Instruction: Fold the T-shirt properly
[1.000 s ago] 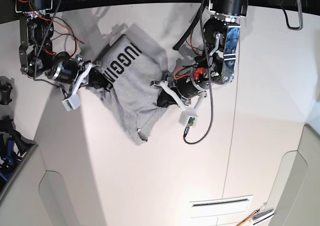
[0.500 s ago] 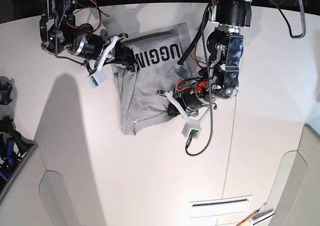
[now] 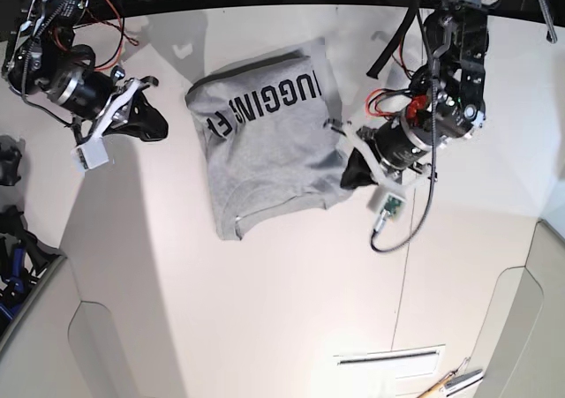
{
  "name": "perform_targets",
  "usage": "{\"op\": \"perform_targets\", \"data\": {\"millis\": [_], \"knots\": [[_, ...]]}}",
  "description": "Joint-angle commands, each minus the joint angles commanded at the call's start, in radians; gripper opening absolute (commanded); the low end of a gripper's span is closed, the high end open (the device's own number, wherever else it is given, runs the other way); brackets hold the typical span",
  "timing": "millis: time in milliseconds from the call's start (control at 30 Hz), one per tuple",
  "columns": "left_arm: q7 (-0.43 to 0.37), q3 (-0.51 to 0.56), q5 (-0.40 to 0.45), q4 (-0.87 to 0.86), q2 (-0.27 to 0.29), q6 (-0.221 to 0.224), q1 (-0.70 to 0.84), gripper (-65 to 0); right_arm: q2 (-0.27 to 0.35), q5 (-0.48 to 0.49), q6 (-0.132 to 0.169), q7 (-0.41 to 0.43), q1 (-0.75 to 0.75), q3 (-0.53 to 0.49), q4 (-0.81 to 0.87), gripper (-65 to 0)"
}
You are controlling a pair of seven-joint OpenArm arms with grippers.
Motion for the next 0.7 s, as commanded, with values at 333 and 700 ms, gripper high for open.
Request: {"op": "perform_targets", "data": {"millis": [333,700], "knots": [[-0.036,0.0,0.179,0.234,-0.138,0.079,0.66,-65.0,0.219,0.125,0.015,-0.014,-0.429,0.019,0.006,-65.0],[-0.359,0.005,0.256,-0.172,-0.2,0.079,0.969,-65.0,0.447,0.124,0.01,0.068,-0.575,-0.181,-0.174,-65.0]]}}
